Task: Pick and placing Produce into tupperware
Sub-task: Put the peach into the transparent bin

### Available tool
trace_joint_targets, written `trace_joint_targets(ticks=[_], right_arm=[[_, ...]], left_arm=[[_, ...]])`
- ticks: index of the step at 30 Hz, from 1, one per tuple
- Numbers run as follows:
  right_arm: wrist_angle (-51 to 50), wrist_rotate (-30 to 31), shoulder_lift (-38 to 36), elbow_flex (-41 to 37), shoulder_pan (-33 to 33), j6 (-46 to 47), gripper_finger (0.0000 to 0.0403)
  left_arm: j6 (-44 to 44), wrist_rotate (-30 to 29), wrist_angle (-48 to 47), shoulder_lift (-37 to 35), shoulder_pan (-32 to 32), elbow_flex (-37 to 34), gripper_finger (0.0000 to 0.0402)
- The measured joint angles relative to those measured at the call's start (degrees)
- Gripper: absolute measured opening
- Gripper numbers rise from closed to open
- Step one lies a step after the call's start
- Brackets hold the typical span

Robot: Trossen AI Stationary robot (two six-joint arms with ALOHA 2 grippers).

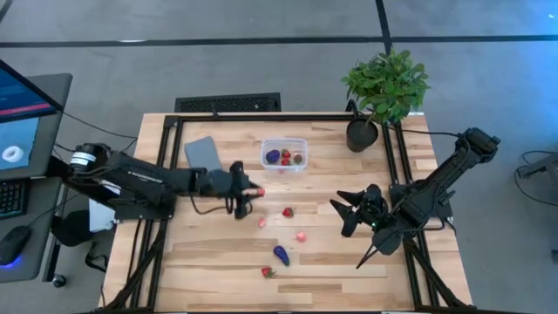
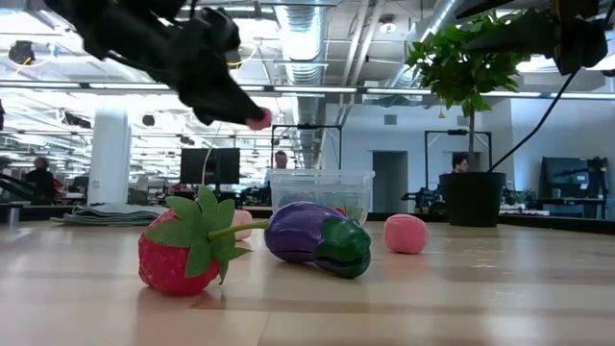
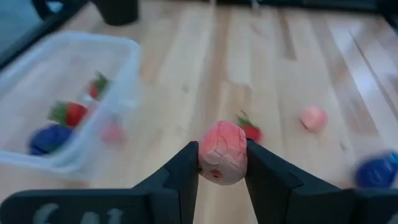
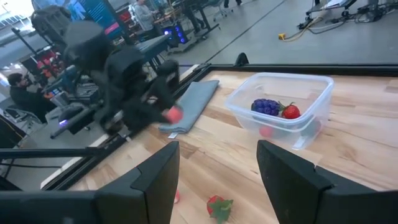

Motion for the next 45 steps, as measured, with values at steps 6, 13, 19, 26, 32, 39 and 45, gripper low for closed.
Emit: trace_joint_targets(ticks=[6, 13, 19, 26, 32, 39, 45], right_arm=[[-0.24, 0.00, 0.00, 0.00, 0.00, 0.02, 0.0240], [-0.83, 0.10, 0.00, 0.00, 0.00, 0.02, 0.0240], [-1.20, 0.01, -0.04, 0.00, -1.14, 0.04, 0.0240], [-1.09, 0.01, -0.07, 0.00, -0.20, 0.09, 0.0240], [-0.52, 0.23, -0.07, 0.00, 0.70, 0.11, 0.0240], [-0.51, 0.24, -0.07, 0.00, 2.04, 0.09, 0.0240], [-1.13, 0.24, -0.07, 0.00, 2.04, 0.07, 0.0240]], left_arm=[[2.39, 5.66, 5.15, 0.02, 10.35, 0.00, 0.0104], [4.21, 10.36, 5.50, 1.14, 18.80, 2.21, 0.0104], [5.09, 13.94, 6.18, 8.79, 21.77, 8.29, 0.0104], [5.11, 15.43, 5.91, 20.64, 23.00, 16.50, 0.0104], [5.30, 15.57, -0.88, 27.34, 23.94, 23.91, 0.0104], [5.72, 15.06, -3.36, 28.22, 24.22, 26.28, 0.0105], [5.46, 14.37, -5.42, 28.22, 24.20, 26.34, 0.0132]])
